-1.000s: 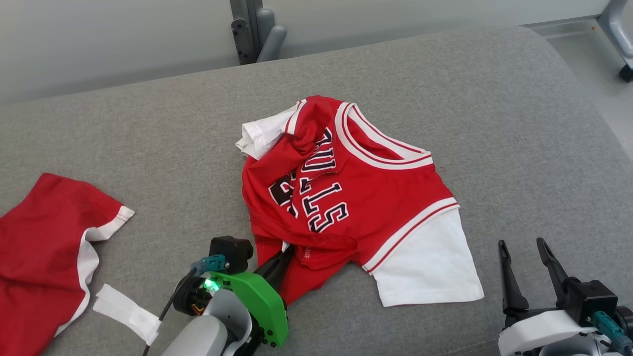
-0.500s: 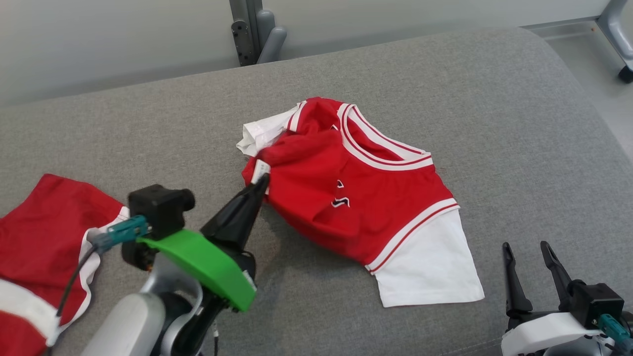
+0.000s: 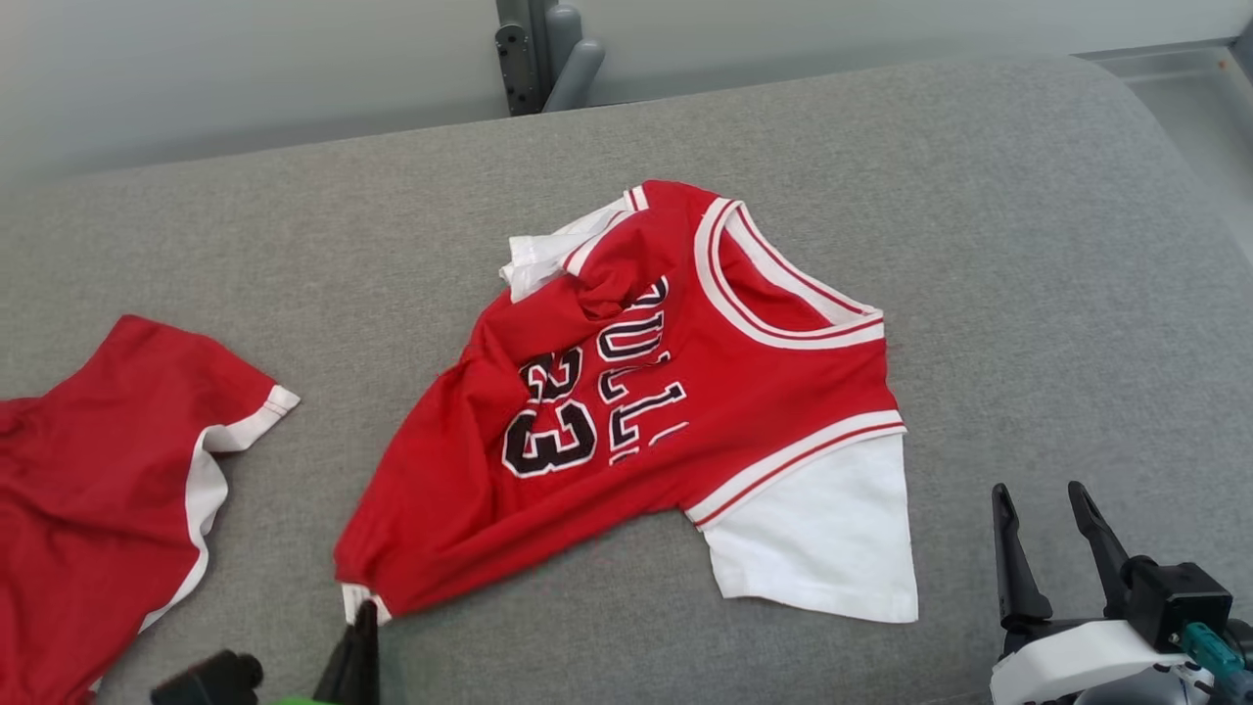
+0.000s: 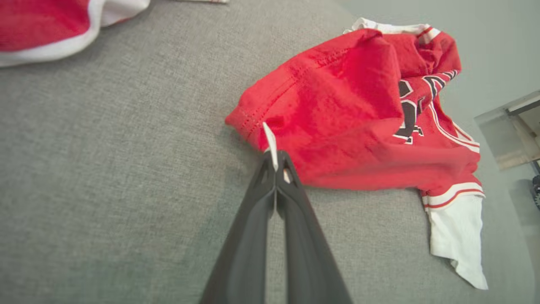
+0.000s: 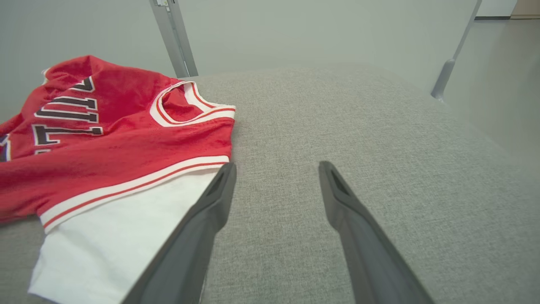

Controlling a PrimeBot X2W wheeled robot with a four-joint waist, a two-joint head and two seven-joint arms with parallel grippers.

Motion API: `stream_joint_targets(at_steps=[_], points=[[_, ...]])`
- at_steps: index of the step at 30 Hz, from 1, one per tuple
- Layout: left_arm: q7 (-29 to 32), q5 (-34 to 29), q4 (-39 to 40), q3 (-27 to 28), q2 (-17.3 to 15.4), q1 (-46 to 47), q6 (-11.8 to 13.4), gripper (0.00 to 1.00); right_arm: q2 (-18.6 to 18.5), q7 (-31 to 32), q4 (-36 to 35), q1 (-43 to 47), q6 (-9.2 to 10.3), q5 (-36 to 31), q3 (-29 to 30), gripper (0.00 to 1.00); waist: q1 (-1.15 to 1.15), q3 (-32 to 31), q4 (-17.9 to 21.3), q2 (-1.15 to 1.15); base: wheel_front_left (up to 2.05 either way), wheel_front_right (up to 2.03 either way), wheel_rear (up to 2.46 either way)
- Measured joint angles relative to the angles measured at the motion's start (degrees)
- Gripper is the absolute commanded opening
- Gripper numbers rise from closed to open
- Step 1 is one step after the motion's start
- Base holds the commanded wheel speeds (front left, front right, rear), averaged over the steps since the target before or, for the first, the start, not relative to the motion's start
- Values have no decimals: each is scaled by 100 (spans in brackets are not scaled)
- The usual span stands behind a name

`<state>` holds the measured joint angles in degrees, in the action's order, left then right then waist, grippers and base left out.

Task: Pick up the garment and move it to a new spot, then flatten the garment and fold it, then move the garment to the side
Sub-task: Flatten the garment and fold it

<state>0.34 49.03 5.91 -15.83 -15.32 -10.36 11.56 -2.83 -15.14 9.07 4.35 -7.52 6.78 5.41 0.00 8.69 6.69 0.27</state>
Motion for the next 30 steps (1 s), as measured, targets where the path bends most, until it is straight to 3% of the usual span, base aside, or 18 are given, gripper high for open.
stream_joint_targets(at_steps=[8,9,10,11,12,16,20,23,25,30], points=[[-638,2,-1978,-368,665,152,-521,0,2,0,-20,-97,0,-238,18,100,0,-27,-353,0,0,0,0],[-676,23,-2101,-385,721,204,-570,9,3,0,-25,-97,0,-270,31,100,0,-37,-389,0,0,0,0],[-714,26,-2197,-393,742,241,-612,47,3,0,-25,-95,0,-297,37,100,0,-48,-423,0,0,0,0],[-780,26,-2286,-391,758,269,-646,96,2,0,-25,-93,0,-309,38,100,0,-61,-453,0,0,0,0],[-823,26,-2337,-389,777,279,-654,100,3,0,-25,-87,0,-319,41,100,0,-79,-475,0,0,0,0],[-1032,-16,-2292,-328,719,280,-703,100,2,0,-20,6,1,-347,31,100,0,-173,-517,0,0,0,0],[-1227,-279,-1909,-276,379,280,-840,100,3,0,-20,38,0,-348,22,100,0,-255,-509,0,0,0,0],[-1118,-581,-1874,-475,91,307,-935,100,2,0,-14,98,0,-347,-9,100,0,-285,-485,0,0,0,0],[-970,-671,-1897,-612,-90,444,-1134,100,4,0,-14,92,0,-344,-22,100,0,-286,-457,0,0,0,0],[-798,-982,-2269,-751,-419,851,-1220,100,7,0,-15,55,0,-302,-62,100,0,-258,-358,0,0,0,0]])
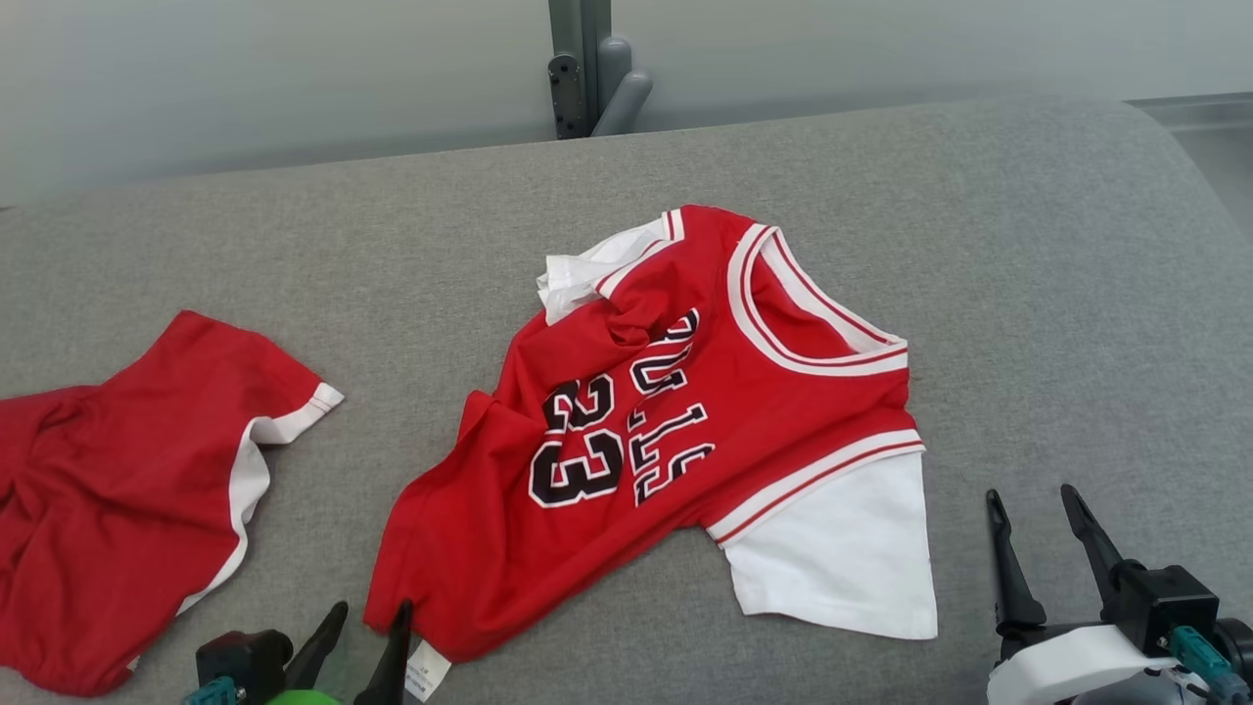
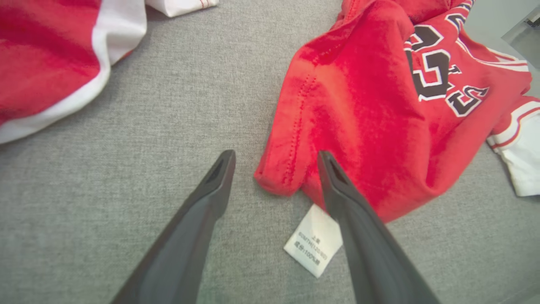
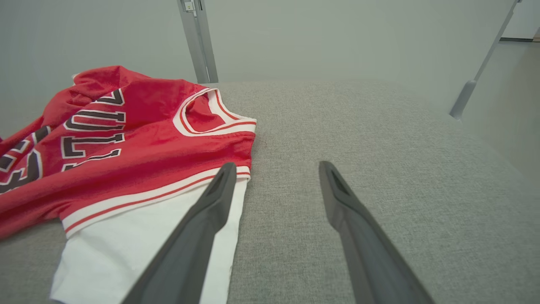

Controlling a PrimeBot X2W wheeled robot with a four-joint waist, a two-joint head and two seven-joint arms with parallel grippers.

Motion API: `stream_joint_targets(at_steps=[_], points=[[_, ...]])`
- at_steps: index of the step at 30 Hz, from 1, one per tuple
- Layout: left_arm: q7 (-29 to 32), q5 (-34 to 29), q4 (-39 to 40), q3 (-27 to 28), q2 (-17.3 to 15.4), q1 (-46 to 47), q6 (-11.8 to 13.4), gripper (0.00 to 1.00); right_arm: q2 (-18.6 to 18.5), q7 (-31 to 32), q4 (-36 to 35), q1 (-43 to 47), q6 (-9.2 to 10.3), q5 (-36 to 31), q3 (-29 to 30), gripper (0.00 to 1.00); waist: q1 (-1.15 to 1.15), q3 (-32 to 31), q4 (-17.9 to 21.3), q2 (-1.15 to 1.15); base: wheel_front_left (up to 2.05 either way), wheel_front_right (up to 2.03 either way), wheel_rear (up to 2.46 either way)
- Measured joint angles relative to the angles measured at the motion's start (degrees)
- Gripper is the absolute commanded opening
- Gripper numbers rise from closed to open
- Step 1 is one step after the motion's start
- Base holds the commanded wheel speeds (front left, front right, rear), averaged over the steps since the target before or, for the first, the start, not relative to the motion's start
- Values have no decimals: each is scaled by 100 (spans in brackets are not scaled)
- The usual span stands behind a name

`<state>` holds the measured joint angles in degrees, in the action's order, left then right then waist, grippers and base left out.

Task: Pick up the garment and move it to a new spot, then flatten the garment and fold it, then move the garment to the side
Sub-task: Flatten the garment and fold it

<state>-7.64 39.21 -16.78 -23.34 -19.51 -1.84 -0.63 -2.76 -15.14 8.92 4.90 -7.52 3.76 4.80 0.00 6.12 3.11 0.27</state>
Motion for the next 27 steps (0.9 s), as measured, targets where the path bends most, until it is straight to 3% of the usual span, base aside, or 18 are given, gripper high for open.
stream_joint_targets(at_steps=[3,4,5,6,7,8,13,21,22,23,24,27], points=[[57,0,-177,-42,-29,144,-105,100,-4,0,2,-31,0,16,19,100,0,20,90,0,0,0,0],[112,4,-225,-62,-58,169,-158,80,-3,0,7,-29,0,18,24,100,0,25,124,0,0,0,0],[167,51,-260,-71,-77,179,-229,44,-3,0,8,-29,0,20,36,100,0,29,159,0,0,0,0],[209,119,-289,-79,-78,181,-290,29,-3,0,8,-27,0,29,40,100,0,33,193,0,0,0,0],[241,188,-309,-85,-69,181,-342,29,-3,0,8,-26,0,38,44,100,0,37,227,0,0,0,0],[267,268,-316,-90,-66,180,-376,0,-3,0,8,-25,0,52,51,100,0,41,261,0,0,0,0],[347,387,-303,-71,-134,161,-433,0,-4,0,4,-18,0,70,78,100,0,60,374,0,0,0,0],[439,509,-38,279,-299,-123,204,0,-3,0,-8,7,0,94,125,100,0,50,324,0,0,0,0],[466,516,8,271,-293,-155,216,16,-3,0,-7,18,0,93,135,100,0,47,305,0,0,0,0],[475,556,65,272,-276,-172,216,63,-3,0,-5,25,0,92,142,100,0,44,284,0,0,0,0],[479,645,129,282,-244,-191,220,100,-4,0,-3,26,0,89,137,100,0,38,265,0,0,0,0],[413,720,249,318,-149,-278,254,100,-3,0,2,27,0,56,133,100,0,3,224,0,0,0,0]])
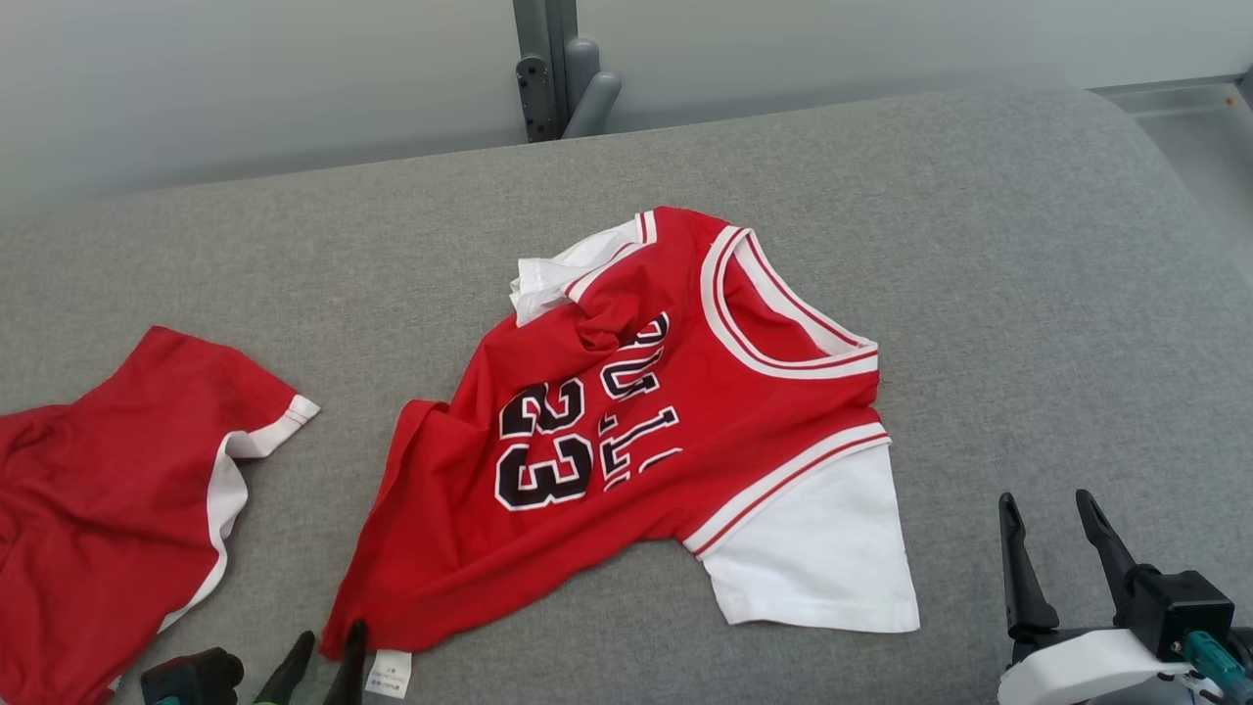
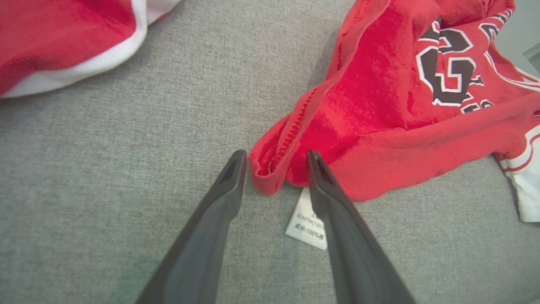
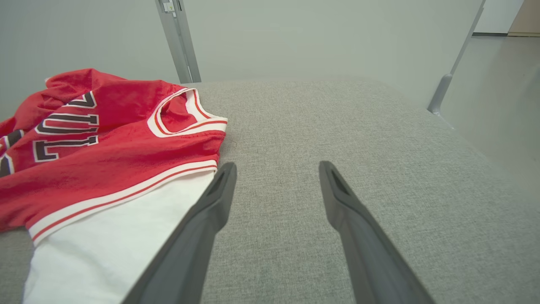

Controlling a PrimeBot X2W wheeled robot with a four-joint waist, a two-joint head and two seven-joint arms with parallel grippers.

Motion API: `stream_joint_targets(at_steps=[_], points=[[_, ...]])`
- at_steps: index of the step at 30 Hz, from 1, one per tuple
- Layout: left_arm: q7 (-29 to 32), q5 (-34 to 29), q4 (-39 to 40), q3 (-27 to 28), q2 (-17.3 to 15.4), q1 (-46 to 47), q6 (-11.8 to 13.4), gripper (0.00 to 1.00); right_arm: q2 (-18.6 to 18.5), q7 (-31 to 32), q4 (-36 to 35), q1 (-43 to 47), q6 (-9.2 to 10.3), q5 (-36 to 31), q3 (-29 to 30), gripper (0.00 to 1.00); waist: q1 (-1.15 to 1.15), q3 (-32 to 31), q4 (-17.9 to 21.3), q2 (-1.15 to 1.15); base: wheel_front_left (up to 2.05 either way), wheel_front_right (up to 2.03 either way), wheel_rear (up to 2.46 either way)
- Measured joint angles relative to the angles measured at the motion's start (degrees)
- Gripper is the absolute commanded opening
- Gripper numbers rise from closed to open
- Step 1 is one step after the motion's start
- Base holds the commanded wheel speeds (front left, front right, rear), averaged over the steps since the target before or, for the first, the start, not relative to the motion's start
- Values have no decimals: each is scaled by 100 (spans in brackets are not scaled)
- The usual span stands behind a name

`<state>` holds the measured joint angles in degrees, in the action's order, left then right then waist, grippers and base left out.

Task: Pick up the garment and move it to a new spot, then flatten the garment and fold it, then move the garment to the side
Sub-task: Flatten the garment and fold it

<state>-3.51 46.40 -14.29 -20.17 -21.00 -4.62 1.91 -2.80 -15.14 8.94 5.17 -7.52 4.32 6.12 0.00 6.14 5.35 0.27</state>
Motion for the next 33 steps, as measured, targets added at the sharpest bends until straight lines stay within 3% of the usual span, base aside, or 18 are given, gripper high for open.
stream_joint_targets(at_steps=[10,16,23,28,33], points=[[-918,-59,691,470,92,-413,268,100,4,0,-148,199,0,-187,179,100,0,-268,-91,0,0,0,0],[-1140,-985,799,628,90,-612,338,100,0,0,-219,300,0,-267,491,100,0,-498,-246,0,0,0,0],[-1155,-2220,956,1256,708,-659,-27,100,-20,0,-191,367,0,-403,822,100,0,-641,-528,0,0,0,0],[-1154,-2695,954,1817,1240,-855,-463,100,-89,0,-59,387,0,-477,800,100,0,-737,-616,0,0,0,0],[-1161,-2984,798,2146,1485,-925,-768,100,-100,0,-47,395,0,-471,667,100,0,-796,-655,0,0,0,0]])
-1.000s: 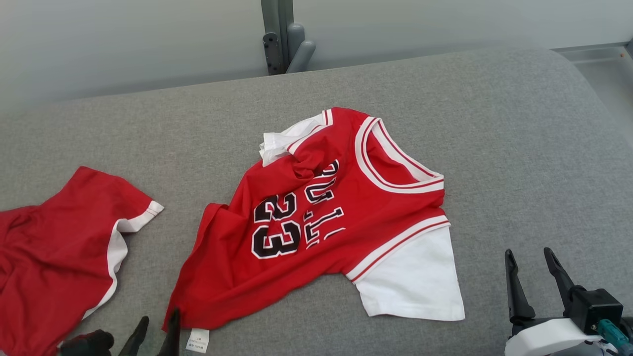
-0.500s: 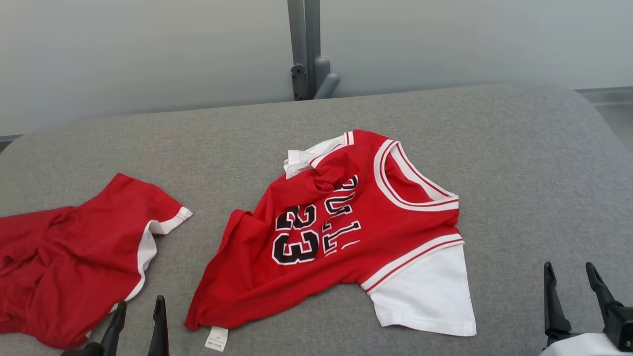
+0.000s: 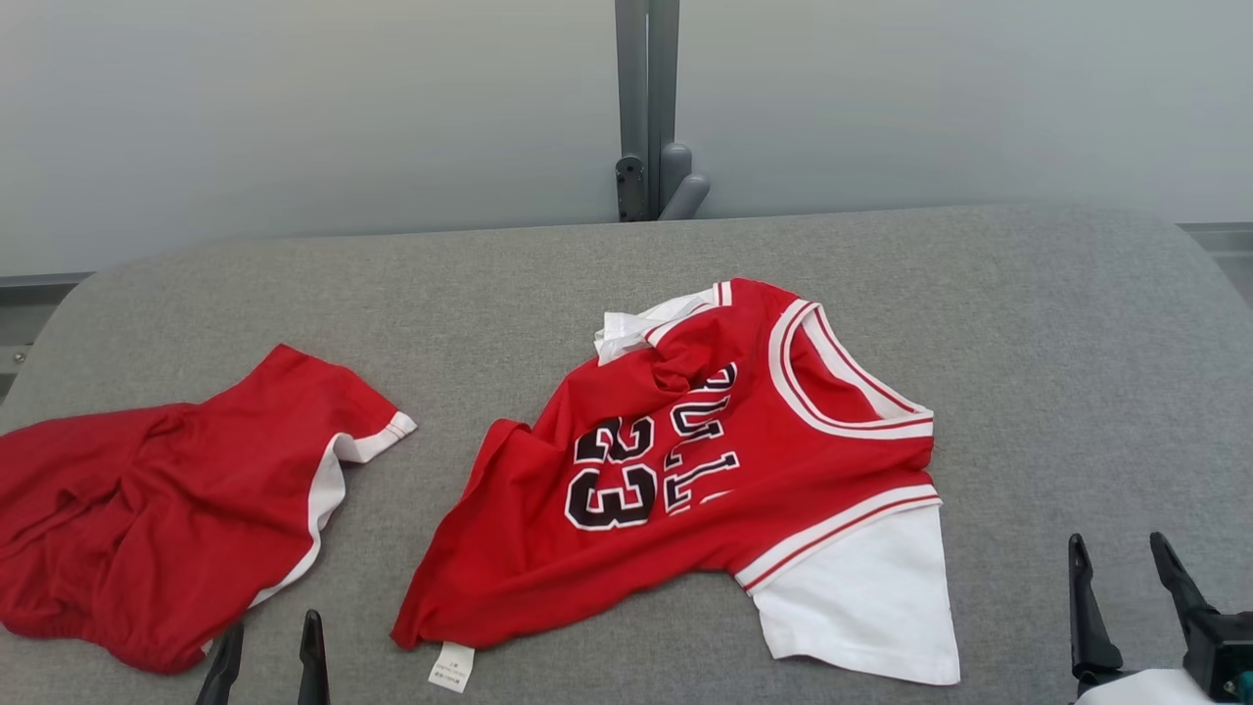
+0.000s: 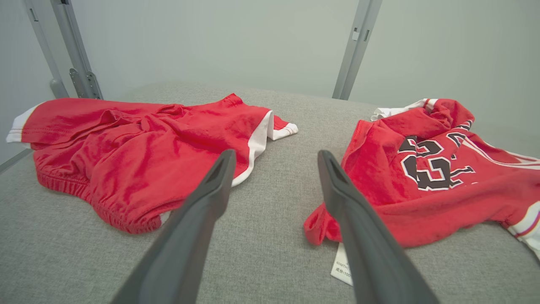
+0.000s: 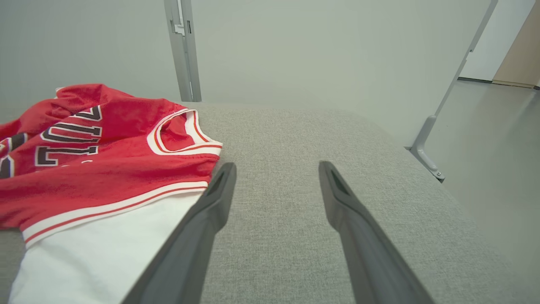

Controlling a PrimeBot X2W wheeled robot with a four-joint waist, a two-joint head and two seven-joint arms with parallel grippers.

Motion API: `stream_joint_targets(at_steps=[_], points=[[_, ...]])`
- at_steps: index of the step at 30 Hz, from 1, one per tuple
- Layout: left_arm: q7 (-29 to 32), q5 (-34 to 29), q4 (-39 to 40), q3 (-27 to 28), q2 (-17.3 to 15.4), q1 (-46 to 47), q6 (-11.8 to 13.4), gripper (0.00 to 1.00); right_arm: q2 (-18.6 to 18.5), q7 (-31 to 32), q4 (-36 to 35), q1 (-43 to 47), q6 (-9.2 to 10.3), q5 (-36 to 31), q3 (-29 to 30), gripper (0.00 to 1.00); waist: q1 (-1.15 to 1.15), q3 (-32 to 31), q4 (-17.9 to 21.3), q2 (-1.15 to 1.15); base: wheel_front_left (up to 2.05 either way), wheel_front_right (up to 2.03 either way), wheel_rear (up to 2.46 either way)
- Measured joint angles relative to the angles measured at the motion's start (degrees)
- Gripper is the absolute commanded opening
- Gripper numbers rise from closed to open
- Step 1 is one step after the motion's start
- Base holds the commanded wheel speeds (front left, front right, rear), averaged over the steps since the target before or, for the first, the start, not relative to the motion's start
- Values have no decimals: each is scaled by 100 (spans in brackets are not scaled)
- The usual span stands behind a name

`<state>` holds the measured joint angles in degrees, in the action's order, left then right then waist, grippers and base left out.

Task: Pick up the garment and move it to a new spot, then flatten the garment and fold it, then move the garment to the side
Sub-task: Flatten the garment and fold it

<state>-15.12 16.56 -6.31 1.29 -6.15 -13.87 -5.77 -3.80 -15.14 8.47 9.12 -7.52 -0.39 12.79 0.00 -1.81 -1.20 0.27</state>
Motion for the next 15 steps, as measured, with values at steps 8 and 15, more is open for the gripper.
stream_joint_targets(at_steps=[8,15], points=[[0,-185,-169,153,138,59,-151,100,-1,0,-1,3,0,116,-338,100,0,-40,16,0,0,0,0],[0,-134,-207,-232,96,114,-162,100,-112,0,-201,-107,0,346,-823,100,0,-57,107,0,0,0,0]])
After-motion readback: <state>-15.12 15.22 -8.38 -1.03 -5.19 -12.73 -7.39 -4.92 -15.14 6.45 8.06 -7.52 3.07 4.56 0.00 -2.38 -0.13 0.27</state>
